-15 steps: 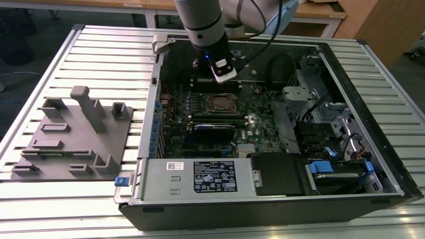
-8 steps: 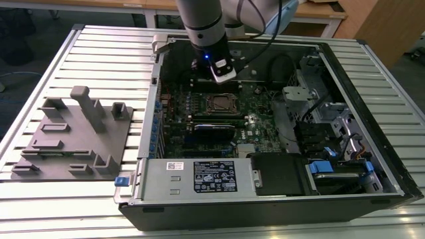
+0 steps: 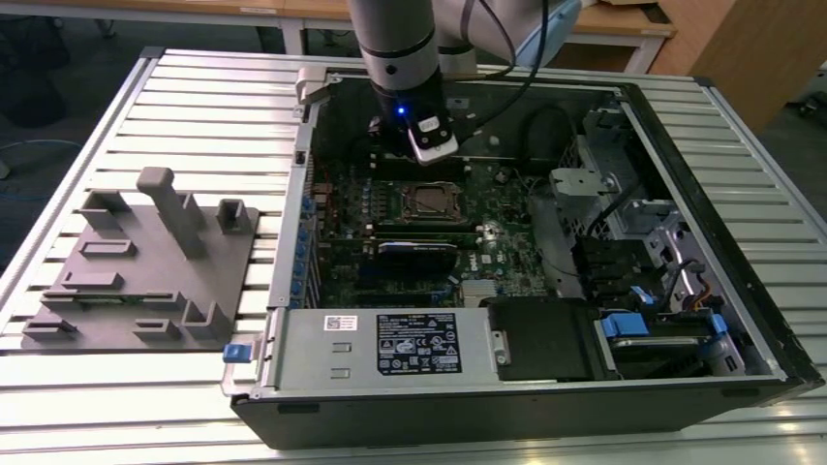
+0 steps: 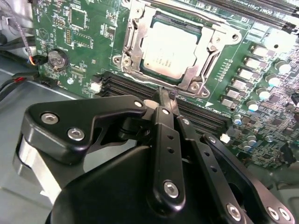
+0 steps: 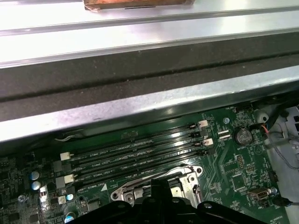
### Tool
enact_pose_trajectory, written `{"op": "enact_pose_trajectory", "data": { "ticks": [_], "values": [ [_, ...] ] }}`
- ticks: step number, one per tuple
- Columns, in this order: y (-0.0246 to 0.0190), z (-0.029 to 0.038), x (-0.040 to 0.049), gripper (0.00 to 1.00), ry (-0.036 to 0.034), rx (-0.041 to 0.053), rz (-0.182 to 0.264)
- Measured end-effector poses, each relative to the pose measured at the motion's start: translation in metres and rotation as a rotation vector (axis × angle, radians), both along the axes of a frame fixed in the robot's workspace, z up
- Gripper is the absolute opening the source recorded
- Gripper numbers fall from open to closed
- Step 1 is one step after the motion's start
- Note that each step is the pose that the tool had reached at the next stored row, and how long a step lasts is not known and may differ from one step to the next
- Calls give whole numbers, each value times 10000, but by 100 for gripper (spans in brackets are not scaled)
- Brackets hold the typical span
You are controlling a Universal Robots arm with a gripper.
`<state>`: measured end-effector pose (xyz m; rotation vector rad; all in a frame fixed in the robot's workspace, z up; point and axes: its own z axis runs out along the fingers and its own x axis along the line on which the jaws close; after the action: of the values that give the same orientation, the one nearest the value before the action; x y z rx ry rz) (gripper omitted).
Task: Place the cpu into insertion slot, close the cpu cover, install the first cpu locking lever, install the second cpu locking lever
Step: 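Install the first cpu locking lever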
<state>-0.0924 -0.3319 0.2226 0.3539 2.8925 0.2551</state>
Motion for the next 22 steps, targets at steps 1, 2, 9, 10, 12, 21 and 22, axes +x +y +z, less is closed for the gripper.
{"op": "enact_pose_trajectory", "data": {
  "ticks": [1, 2, 9, 10, 12, 21, 22],
  "values": [
    [0, 0, 0, 10, 1, 0, 0],
    [0, 0, 1, 10, 2, 0, 1],
    [0, -2, 0, 10, 135, -2, -1],
    [0, -2, 0, 10, 137, -2, 0],
    [0, -2, 1, 10, 136, -1, 1],
    [1, -11, 1, 10, 270, -21, 1],
    [0, -10, 1, 10, 280, -24, 1]
  ]
}}
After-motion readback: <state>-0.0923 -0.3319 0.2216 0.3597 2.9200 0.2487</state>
